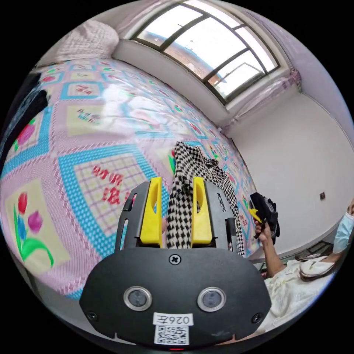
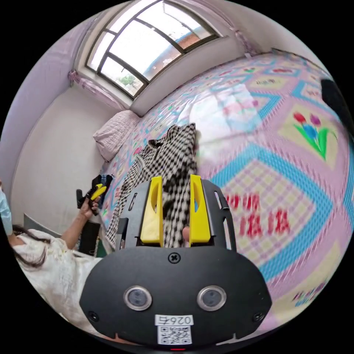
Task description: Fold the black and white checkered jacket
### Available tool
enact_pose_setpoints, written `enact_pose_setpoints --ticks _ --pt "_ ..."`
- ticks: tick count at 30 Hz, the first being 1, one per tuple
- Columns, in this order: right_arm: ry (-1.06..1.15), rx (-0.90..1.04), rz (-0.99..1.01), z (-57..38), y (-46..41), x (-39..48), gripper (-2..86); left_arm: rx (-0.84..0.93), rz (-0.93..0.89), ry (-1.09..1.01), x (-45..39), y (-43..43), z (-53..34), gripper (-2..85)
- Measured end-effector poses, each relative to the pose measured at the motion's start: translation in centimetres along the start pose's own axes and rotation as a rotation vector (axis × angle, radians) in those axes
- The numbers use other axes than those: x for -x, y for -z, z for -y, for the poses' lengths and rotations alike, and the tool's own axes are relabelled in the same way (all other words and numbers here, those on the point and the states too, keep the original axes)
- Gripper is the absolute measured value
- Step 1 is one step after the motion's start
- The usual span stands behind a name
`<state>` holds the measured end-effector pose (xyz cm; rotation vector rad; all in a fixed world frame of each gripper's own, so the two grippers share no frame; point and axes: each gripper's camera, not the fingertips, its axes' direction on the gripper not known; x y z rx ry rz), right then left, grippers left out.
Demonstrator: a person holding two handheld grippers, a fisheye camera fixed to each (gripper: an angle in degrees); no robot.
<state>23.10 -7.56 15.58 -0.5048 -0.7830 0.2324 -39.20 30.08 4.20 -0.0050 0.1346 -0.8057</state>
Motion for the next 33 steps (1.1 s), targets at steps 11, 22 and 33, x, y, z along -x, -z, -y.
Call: enact_pose_setpoints --ticks 11,22,33 --pt "0.055 0.274 -0.172 20.7 -22.7 1.4 8.9 0.319 0.052 -0.067 -3.1 -22.9 16.0 14.8" --pt "0.153 0.385 -0.282 20.7 -29.8 2.6 -1.4 0.378 -0.013 -0.044 -1.3 -28.8 17.4 2.8" --pt "0.242 0.214 -0.212 17.3 -29.7 7.0 5.4 0.2 -0.158 -0.041 -0.4 -25.8 18.0 7.3"
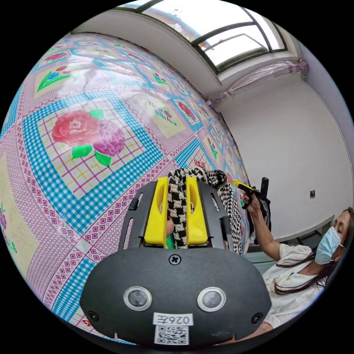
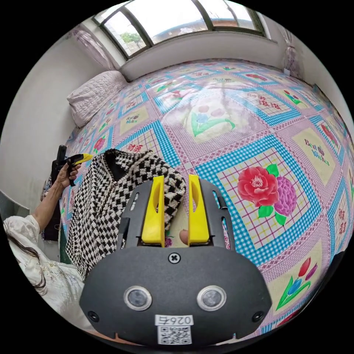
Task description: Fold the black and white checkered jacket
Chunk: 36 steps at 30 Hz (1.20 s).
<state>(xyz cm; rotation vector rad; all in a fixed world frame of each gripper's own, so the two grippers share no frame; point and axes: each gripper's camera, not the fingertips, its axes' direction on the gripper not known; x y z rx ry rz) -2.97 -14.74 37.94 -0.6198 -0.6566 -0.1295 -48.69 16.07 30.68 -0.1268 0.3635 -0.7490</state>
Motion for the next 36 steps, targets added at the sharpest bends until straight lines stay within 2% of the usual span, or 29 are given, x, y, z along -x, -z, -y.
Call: enact_pose_setpoints --ticks 3,7,10,15,16,18,19,21,25,27,29,31,36 --pt "0.091 -0.009 0.063 -0.1 -0.6 3.5 4.5 -0.052 0.043 -0.085 -2.8 -0.1 0.1 4.2" --pt "0.256 0.08 0.136 0.9 -4.1 10.1 3.2 0.083 -0.122 -0.198 -6.6 -6.1 1.5 -0.3" --pt "0.42 0.151 0.064 1.3 -7.1 14.9 3.9 0.186 -0.155 -0.237 -8.6 -10.9 2.1 -0.8" --pt "0.524 0.283 0.039 1.3 -11.3 19.5 8.5 0.34 -0.025 -0.215 -9.1 -17.0 2.1 -0.9" --pt "0.553 0.3 -0.001 0.8 -12.2 20.5 8.6 0.367 0.017 -0.199 -8.8 -18.0 2.0 -0.9" --pt "0.598 0.335 -0.127 -0.4 -14.1 21.5 6.9 0.344 -0.031 -0.159 -8.2 -18.2 2.0 -1.0" --pt "0.62 0.282 -0.12 -1.0 -14.0 21.9 4.4 0.341 -0.057 -0.131 -7.7 -18.3 2.0 -1.0" --pt "0.597 0.283 -0.141 -1.1 -13.9 21.9 0.5 0.325 -0.087 -0.106 -7.1 -18.2 1.8 -1.0" --pt "0.538 0.143 -0.054 -1.7 -11.8 22.1 -0.9 0.277 -0.152 -0.063 -5.7 -17.9 0.9 -1.0" --pt "0.562 0.252 -0.089 -2.2 -14.7 22.4 -0.5 0.26 -0.185 -0.031 -5.2 -18.0 0.5 -1.0" --pt "0.568 0.219 -0.089 -2.5 -14.0 22.3 1.7 0.247 -0.199 -0.024 -5.2 -17.7 0.2 -1.0" --pt "0.536 0.213 -0.024 -2.6 -12.6 21.5 4.5 0.198 -0.226 -0.063 -6.4 -16.6 -0.3 -1.0" --pt "0.332 0.003 0.085 -5.2 -5.9 15.8 5.5 0.185 -0.304 -0.19 -10.9 -16.4 -1.3 -1.0"
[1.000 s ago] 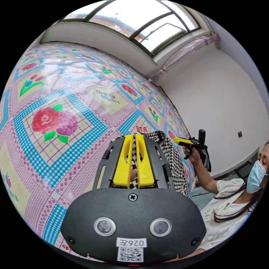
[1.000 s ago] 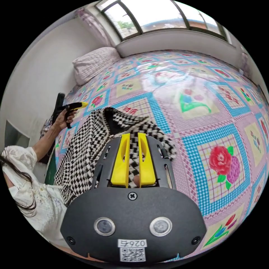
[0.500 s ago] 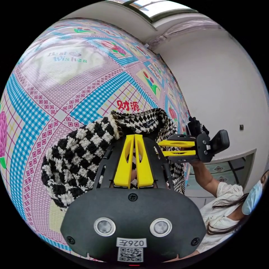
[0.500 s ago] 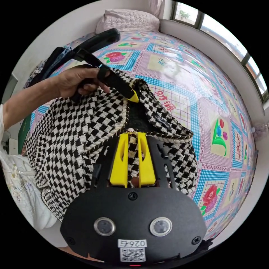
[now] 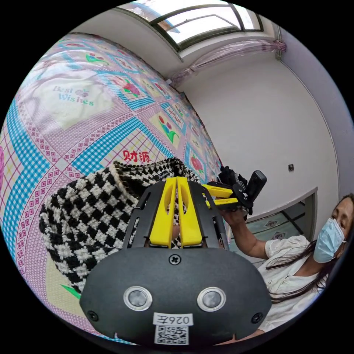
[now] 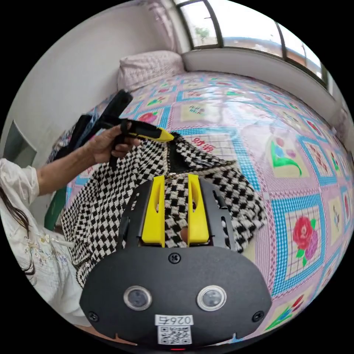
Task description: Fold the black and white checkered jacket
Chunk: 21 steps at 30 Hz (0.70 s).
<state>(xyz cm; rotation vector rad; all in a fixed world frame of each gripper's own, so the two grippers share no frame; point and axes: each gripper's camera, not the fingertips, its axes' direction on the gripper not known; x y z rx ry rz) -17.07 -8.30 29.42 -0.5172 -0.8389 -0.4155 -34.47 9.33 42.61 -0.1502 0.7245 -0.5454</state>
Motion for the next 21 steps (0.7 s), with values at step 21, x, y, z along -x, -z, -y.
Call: enact_pose_setpoints --ticks 21 --pt "-0.241 -0.5 -0.092 -16.7 20.5 -6.5 -0.9 -0.184 0.053 -0.171 -8.4 7.5 -8.8 -1.0"
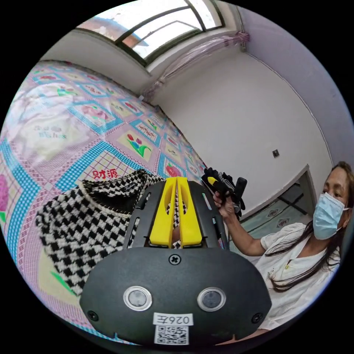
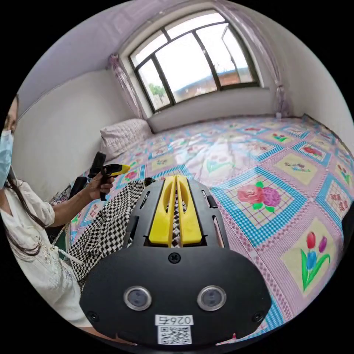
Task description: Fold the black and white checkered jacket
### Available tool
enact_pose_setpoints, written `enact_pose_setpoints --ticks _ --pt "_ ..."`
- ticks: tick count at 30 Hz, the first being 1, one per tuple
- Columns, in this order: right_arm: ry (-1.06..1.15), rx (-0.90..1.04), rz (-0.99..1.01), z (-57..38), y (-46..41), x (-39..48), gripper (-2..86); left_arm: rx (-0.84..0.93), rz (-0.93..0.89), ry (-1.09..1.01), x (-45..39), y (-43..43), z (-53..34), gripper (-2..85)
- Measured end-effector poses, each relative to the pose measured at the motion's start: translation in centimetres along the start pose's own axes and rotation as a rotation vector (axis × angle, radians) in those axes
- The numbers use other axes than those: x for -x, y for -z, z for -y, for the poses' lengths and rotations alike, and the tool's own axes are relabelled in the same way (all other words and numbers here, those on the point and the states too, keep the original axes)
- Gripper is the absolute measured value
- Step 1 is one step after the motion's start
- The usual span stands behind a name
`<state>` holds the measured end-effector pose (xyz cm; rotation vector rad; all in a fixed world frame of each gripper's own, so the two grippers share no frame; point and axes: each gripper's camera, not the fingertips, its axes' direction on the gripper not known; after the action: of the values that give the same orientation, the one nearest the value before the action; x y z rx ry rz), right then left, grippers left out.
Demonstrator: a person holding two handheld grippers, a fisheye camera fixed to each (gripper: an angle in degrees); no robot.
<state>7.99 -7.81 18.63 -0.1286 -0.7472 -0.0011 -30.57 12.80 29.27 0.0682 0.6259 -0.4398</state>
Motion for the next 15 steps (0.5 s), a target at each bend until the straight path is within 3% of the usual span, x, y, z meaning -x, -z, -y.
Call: enact_pose_setpoints --ticks 3,7,10,15 --pt "-0.01 -0.068 -0.017 -2.9 7.7 1.5 -0.9 -0.057 0.246 -0.007 -3.2 8.1 -5.2 -1.0" --pt "-0.099 0.06 -0.117 -8.6 14.3 2.6 -0.9 -0.08 0.512 0.167 -5.6 16.6 -15.5 -0.8" --pt "-0.208 0.14 -0.101 -13.4 17.2 2.3 -0.7 -0.054 0.591 0.356 -6.5 20.1 -23.6 -0.2" --pt "-0.401 0.265 0.015 -19.5 19.6 0.7 1.9 -0.012 0.556 0.514 -8.0 21.6 -32.9 6.5"
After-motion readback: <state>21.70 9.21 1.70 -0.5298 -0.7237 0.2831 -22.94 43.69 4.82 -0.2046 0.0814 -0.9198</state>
